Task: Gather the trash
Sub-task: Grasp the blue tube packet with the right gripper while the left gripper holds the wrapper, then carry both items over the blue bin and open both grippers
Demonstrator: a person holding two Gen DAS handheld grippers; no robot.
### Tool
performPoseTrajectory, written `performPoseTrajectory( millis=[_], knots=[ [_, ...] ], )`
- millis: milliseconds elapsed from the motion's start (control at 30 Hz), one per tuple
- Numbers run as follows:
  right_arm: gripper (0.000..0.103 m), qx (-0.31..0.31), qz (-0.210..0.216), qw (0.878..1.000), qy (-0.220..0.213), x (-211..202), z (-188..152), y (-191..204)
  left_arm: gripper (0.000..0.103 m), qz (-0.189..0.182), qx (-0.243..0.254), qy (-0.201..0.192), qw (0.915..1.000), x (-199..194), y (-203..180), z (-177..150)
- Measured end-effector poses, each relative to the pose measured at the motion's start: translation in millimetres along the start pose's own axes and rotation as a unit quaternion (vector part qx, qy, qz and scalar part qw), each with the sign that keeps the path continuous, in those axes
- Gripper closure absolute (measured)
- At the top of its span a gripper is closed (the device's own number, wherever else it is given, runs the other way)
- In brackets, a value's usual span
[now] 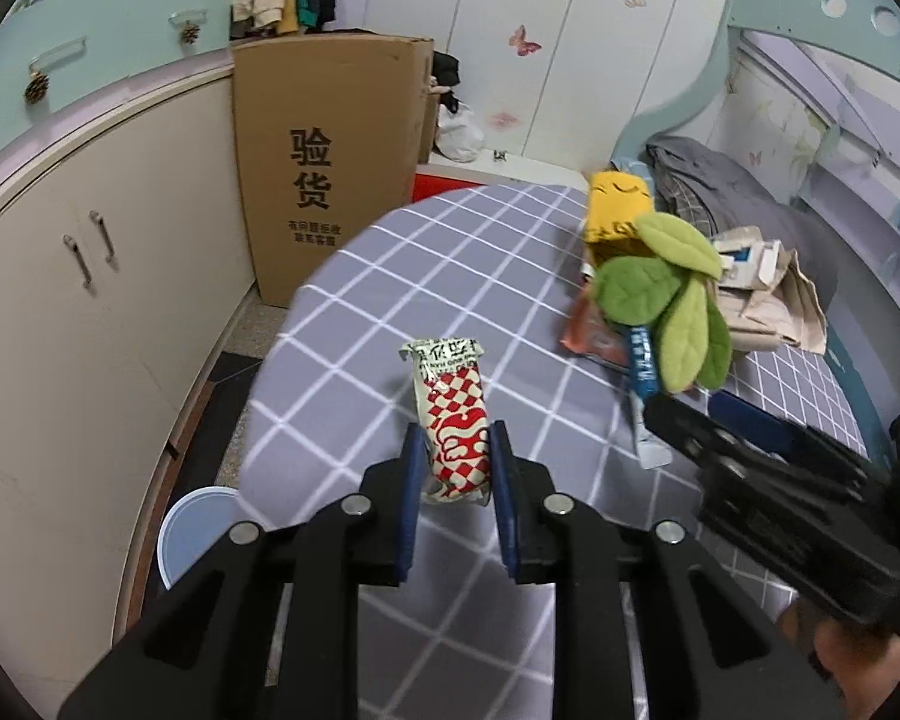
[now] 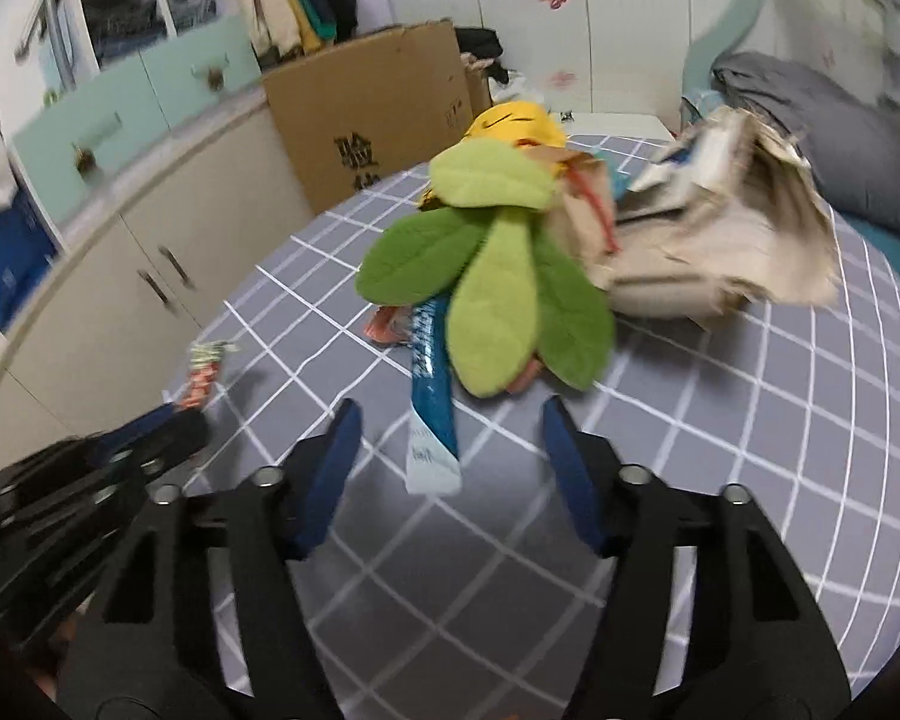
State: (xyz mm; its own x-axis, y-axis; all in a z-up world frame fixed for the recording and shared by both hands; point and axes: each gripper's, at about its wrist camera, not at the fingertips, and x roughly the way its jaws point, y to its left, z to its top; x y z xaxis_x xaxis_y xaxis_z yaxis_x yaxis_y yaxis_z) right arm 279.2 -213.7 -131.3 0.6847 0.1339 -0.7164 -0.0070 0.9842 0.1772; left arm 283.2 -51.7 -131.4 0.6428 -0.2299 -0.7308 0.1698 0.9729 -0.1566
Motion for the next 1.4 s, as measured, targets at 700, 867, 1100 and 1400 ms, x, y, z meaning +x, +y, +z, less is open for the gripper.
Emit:
performPoseTrajectory(
  millis=[700,867,1100,1400],
  knots=[
    [0.088,-0.033,0.101,0.994,0.014,-19.7,-24.9,83.9,0.082,-0.010,-0.054,-0.024,0.9982,-41.9,83.6,-28.6],
    [0.088,-0.068,0.133,0.989,0.015,-19.8,-25.4,133.9,0.082,0.020,-0.088,-0.032,0.9954,-55.7,126.6,-38.9],
    [0.088,-0.110,0.177,0.977,0.034,-4.1,-36.3,201.7,0.082,0.074,-0.131,-0.034,0.9881,-72.1,194.9,-56.4],
    [0.087,-0.143,0.211,0.964,0.072,48.2,-57.1,276.0,0.082,0.137,-0.178,-0.016,0.9744,-72.2,267.5,-82.7]
  ],
)
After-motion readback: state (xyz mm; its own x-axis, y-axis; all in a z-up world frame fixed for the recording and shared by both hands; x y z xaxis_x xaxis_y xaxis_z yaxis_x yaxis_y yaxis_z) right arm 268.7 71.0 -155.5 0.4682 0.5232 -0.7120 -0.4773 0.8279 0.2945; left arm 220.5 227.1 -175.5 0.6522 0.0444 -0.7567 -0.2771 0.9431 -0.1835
